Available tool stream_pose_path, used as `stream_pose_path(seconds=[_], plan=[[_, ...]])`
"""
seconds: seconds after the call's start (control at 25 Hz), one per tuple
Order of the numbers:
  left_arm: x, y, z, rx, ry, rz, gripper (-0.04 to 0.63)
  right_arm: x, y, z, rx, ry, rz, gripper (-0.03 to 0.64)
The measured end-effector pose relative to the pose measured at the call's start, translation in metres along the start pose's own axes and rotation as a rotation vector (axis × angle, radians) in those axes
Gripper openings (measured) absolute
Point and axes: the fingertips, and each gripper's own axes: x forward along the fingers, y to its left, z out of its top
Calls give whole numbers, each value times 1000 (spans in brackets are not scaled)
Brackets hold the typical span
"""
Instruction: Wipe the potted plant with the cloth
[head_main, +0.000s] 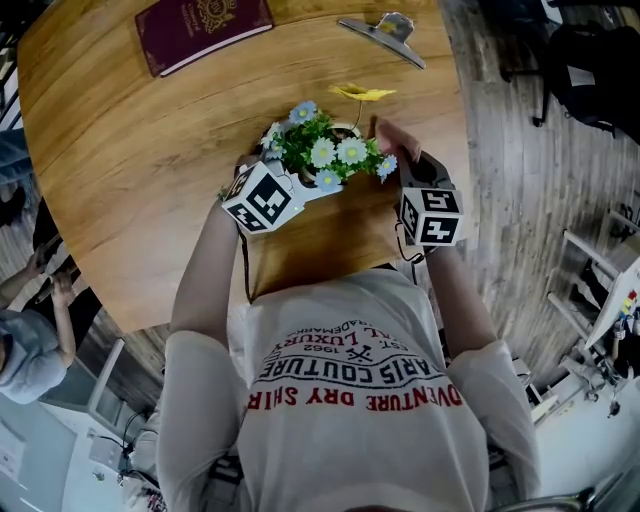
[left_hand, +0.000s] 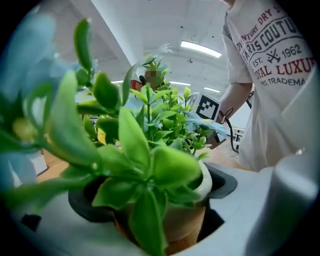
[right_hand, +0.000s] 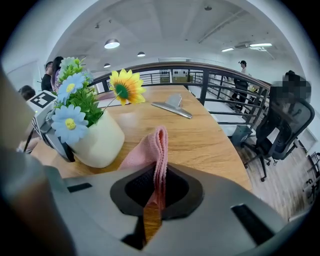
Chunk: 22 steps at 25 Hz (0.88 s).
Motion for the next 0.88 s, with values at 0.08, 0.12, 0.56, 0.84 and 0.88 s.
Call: stream_pose_path(seconds=[0.08, 0.12, 0.56, 0.84, 0.88], plan=[[1, 1, 1, 1, 0, 0, 535, 1, 0, 0, -1, 2, 1, 37], [2, 1, 1, 1, -1, 6, 535, 2, -1, 0, -1, 2, 1, 37], [-24, 11, 28, -121, -68, 169, 535, -6, 5, 16, -25, -32, 27, 37], [-63, 17, 66, -211, -85, 270, 535, -27, 41, 51, -75, -137, 144, 35], [-70, 19, 72, -219, -88, 283, 535, -31, 49, 59, -88, -162, 173, 37]])
